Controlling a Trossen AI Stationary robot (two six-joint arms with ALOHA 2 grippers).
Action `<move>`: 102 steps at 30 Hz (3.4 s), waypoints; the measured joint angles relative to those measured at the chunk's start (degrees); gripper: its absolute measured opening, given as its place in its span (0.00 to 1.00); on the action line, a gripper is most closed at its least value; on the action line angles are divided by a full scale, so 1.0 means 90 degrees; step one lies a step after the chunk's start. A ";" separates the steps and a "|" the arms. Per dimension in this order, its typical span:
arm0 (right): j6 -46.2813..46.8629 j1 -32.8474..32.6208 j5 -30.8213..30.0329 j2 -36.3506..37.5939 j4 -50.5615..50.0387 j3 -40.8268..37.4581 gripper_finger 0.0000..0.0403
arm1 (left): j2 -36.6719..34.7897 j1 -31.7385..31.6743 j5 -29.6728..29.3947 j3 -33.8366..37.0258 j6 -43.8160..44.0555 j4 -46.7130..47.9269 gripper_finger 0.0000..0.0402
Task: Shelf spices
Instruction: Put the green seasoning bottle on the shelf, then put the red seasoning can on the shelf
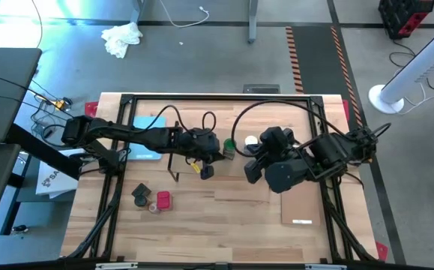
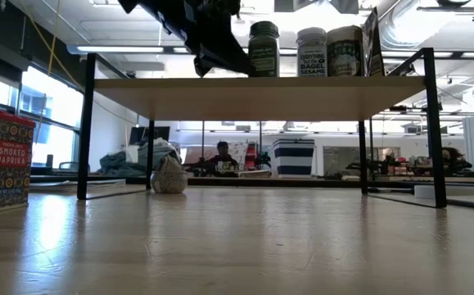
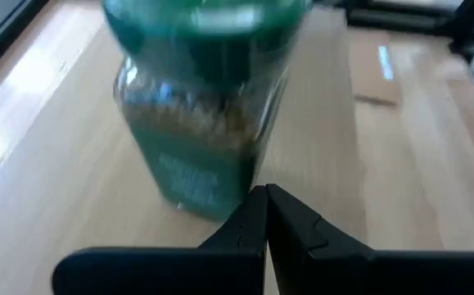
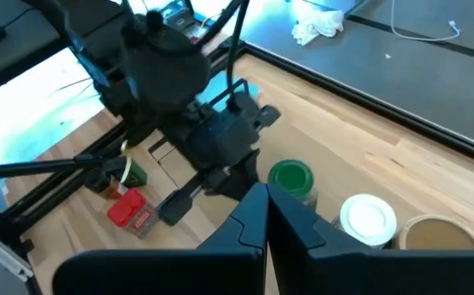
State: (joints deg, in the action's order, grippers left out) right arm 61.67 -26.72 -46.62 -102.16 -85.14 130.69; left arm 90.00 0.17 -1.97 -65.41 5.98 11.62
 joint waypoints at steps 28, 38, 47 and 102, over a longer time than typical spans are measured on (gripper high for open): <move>-0.0002 -0.0036 -0.0089 -0.0029 0.0107 0.0000 0.00 | 0.0679 -0.0030 0.1117 -0.0685 0.0605 -0.1189 0.00; -0.0018 -0.0051 -0.0055 -0.0025 0.0091 0.0000 0.00 | -0.0841 -0.0198 0.0000 -0.0689 -0.0765 0.0596 0.00; -0.0018 -0.0048 -0.0103 -0.0025 0.0080 0.0000 0.00 | -0.0182 -0.0905 -0.0022 -0.0413 -0.0512 0.0840 0.00; -0.0573 0.0012 -0.0276 -0.0023 0.0006 0.0000 0.00 | -0.3275 0.1867 0.0654 -0.0423 0.2052 0.4857 0.01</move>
State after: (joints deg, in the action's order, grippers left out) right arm 56.51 -26.61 -49.10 -102.37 -85.09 130.69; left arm 60.52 16.97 3.92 -69.21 24.45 55.33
